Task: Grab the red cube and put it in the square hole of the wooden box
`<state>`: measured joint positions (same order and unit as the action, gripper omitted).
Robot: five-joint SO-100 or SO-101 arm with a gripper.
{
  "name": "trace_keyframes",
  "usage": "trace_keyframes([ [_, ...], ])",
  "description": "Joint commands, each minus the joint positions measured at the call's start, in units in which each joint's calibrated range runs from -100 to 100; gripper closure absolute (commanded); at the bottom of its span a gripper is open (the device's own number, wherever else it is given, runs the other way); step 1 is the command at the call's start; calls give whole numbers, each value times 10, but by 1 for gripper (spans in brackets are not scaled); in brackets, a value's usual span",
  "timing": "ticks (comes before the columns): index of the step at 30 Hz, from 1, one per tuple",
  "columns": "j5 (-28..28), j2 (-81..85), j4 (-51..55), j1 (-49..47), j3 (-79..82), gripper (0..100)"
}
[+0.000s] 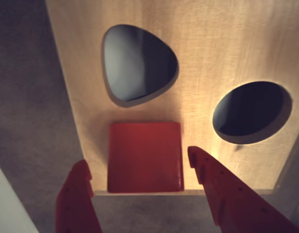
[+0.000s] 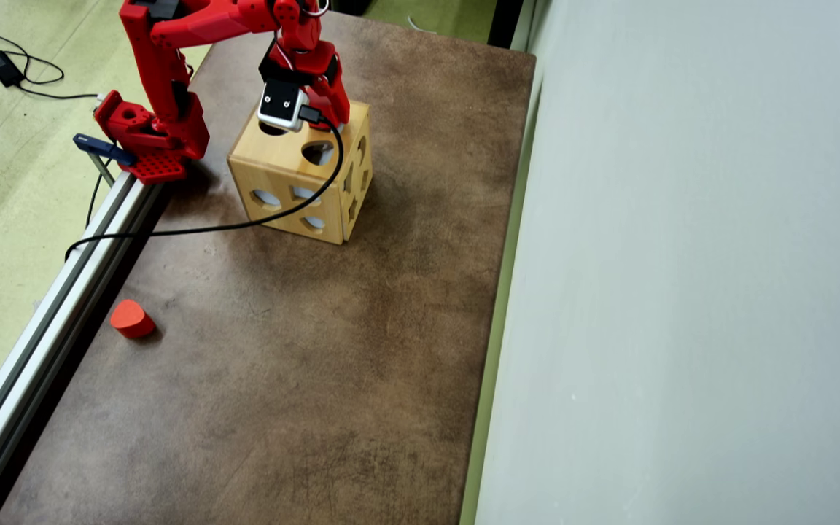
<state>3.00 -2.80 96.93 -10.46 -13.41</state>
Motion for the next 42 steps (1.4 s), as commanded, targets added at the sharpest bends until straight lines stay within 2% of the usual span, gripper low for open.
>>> trace_keyframes([
  [1,-4,4,7,-2,-18,67],
  [13,-4,6,6,-6,-29,67],
  [19,-4,4,0,-40,-30,67],
  [24,-4,4,-59,-65,-29,67],
  [42,-4,8,-66,-109,-29,67],
])
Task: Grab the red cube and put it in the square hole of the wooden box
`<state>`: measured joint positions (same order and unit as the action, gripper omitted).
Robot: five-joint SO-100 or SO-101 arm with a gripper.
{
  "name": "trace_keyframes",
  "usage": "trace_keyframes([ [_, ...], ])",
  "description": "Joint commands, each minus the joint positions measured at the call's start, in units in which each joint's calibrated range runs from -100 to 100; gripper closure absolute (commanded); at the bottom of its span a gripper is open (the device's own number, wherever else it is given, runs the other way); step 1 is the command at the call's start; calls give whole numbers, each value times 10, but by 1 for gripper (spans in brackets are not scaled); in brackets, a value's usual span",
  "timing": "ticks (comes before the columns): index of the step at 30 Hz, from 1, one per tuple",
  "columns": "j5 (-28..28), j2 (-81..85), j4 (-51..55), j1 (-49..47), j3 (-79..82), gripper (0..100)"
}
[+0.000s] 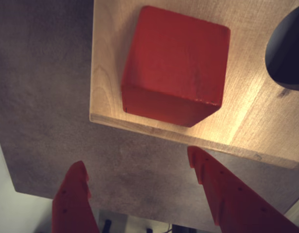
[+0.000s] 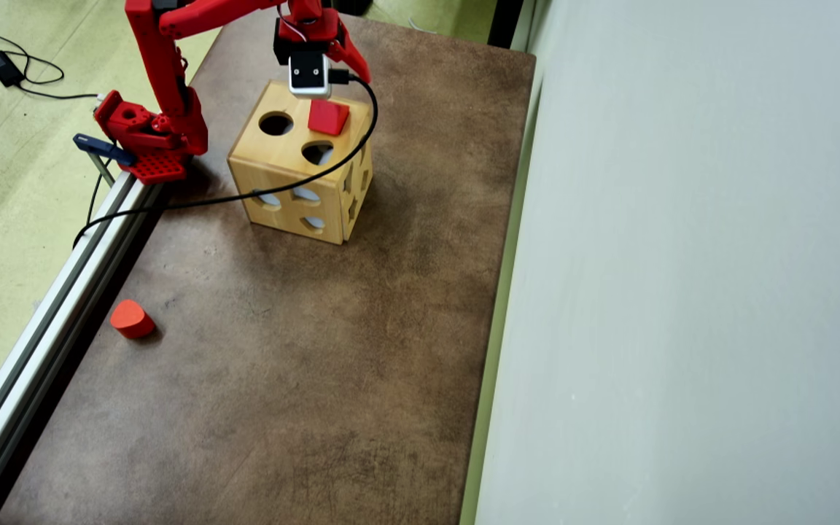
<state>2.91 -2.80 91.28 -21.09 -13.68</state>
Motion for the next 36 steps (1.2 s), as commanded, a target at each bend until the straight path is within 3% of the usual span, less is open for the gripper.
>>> trace_keyframes([
  [1,-3,8,-9,-2,-26,67],
  [14,-17,10,-9,42,39,68],
  [36,-35,87,-1,50,32,88],
])
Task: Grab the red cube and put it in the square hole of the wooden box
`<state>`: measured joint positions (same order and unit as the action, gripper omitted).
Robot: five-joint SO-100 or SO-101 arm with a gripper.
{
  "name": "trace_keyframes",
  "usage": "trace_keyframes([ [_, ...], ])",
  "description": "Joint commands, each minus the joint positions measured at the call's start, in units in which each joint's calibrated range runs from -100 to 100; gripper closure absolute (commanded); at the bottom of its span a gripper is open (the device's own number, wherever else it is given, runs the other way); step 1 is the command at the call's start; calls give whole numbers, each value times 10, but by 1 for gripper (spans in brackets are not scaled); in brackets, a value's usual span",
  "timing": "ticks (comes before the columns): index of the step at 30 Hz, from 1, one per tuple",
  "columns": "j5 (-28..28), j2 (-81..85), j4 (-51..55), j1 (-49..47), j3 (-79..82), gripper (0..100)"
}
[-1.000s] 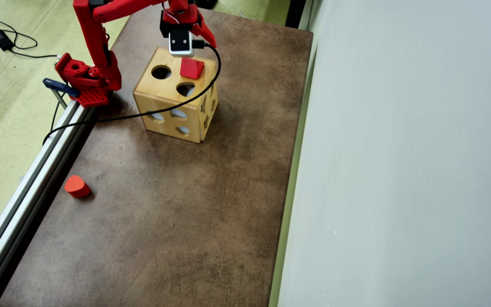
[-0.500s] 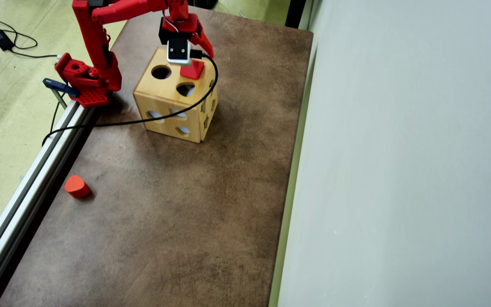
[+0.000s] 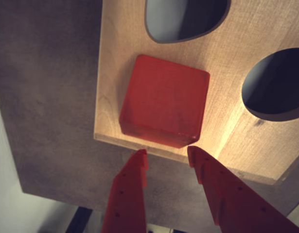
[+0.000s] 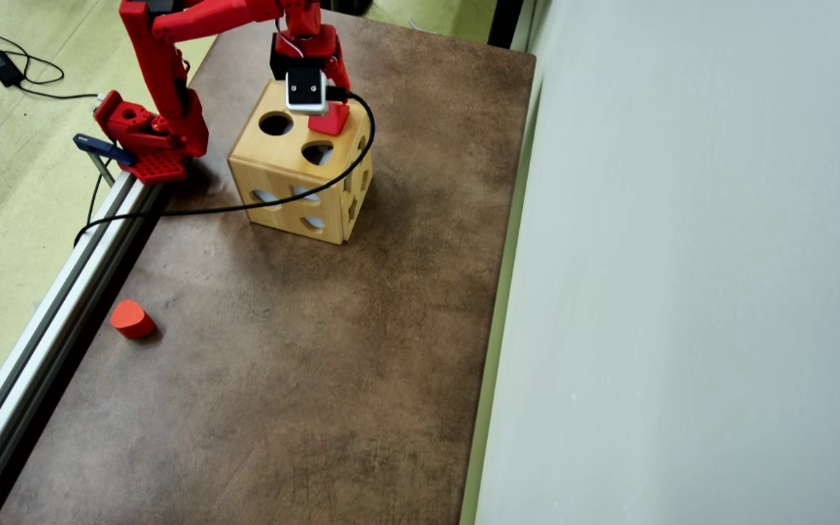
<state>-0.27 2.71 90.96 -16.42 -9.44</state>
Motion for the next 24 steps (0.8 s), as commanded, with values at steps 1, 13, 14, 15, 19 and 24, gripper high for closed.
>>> trace_keyframes([
  [1,-3,32,3,3,-8,87],
  [13,-4,124,4,68,-5,87],
  [14,-4,124,4,75,-5,87],
  [15,-5,124,4,82,-5,87],
  [19,-5,124,4,108,-9,85],
  [24,-5,115,33,112,-4,73],
])
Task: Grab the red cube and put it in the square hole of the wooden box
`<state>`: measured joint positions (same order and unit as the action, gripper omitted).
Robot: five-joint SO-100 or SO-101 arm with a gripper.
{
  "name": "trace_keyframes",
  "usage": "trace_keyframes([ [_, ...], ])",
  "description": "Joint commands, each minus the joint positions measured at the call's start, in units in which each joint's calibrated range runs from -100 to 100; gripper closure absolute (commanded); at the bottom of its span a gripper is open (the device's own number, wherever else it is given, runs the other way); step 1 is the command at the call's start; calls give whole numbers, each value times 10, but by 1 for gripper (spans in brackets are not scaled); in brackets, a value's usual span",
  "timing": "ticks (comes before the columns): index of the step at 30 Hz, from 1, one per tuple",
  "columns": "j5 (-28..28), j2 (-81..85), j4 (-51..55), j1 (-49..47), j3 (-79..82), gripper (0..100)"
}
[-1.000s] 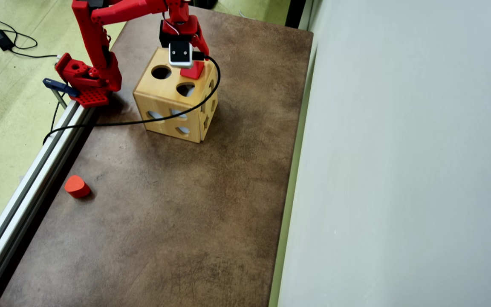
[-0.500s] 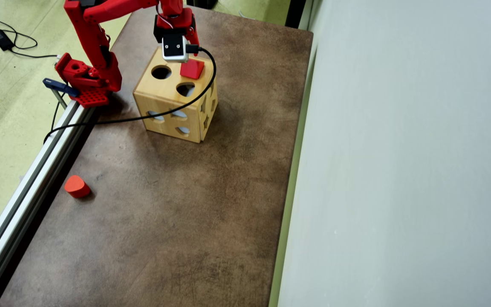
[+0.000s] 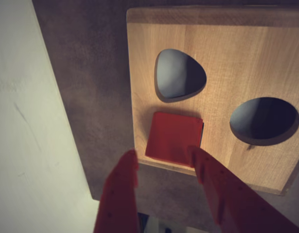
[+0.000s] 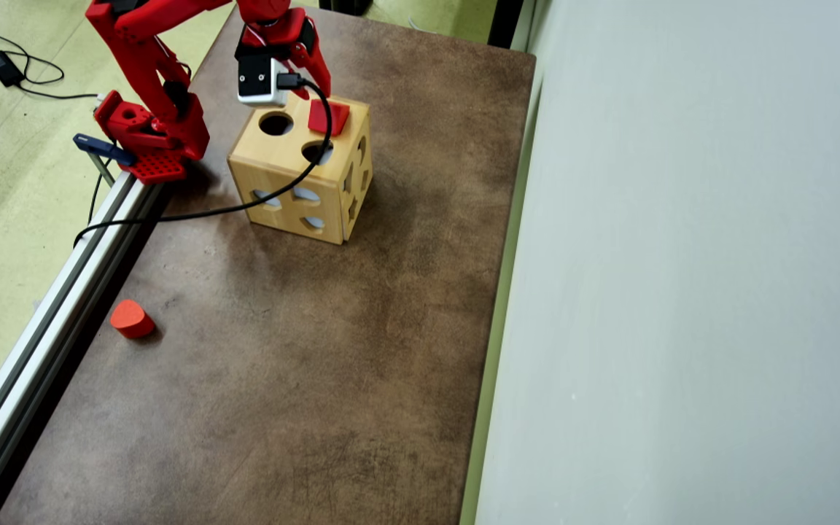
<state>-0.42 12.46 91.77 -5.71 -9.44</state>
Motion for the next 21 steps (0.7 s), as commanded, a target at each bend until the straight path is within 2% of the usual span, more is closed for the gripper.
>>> trace_keyframes([
  [1,-3,17,36,6,-3,70],
  [3,-3,5,56,13,-2,68],
  [14,-2,-106,50,18,-10,68],
  [21,-2,-137,4,10,-5,68],
])
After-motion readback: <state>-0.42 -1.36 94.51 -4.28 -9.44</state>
